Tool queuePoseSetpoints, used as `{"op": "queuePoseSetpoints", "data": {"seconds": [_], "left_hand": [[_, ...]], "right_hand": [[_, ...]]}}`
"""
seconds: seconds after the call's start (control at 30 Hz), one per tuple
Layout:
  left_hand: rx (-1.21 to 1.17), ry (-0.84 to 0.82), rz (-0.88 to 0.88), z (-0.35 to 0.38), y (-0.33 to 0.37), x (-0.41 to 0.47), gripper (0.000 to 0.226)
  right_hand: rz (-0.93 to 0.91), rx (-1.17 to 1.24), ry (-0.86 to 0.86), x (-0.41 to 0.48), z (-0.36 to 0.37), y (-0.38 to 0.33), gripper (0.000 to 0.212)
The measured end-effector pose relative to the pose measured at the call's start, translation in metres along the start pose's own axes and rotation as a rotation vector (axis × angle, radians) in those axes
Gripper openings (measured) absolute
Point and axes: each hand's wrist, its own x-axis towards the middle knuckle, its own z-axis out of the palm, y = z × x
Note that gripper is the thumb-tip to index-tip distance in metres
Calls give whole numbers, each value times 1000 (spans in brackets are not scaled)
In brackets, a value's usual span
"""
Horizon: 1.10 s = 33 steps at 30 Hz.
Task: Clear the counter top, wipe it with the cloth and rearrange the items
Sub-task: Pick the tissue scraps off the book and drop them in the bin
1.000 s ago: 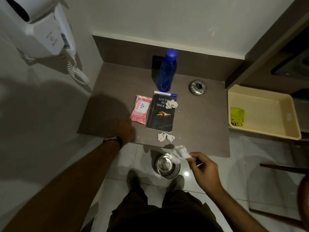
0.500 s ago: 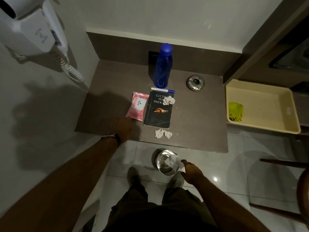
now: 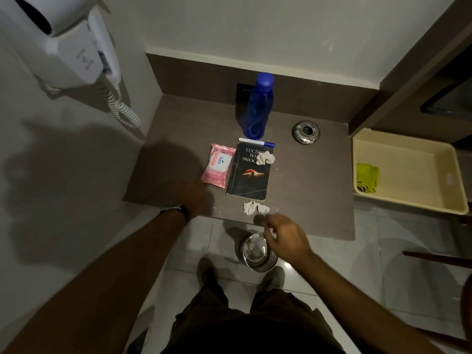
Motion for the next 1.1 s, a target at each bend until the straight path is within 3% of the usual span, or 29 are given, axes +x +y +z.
{"op": "queuePoseSetpoints", "data": {"seconds": [0.1, 0.23, 0.43, 0.63, 0.8, 0.97, 1.1], "left_hand": [[12, 8, -1, -8, 6, 3, 41], [-18, 30, 11, -15, 16, 3, 44], [-20, 29, 11, -7, 25, 0, 36], [-71, -20, 13, 8, 15, -4, 29], [59, -78, 69, 25, 18, -1, 31], [83, -65, 68, 27, 8, -3, 36], [182, -79, 23, 26, 6, -3, 60]], "right_hand": [[-57, -44, 93, 46, -14, -16, 33], [91, -70, -74, 74, -4, -31, 46], [46, -225, -73, 57, 24, -32, 47], [-21, -176, -139, 41, 30, -24, 43], [-12, -118, -125, 4, 33, -6, 44], [138, -100, -215, -51, 47, 21, 34], [413, 87, -246, -61, 54, 33, 31]]}}
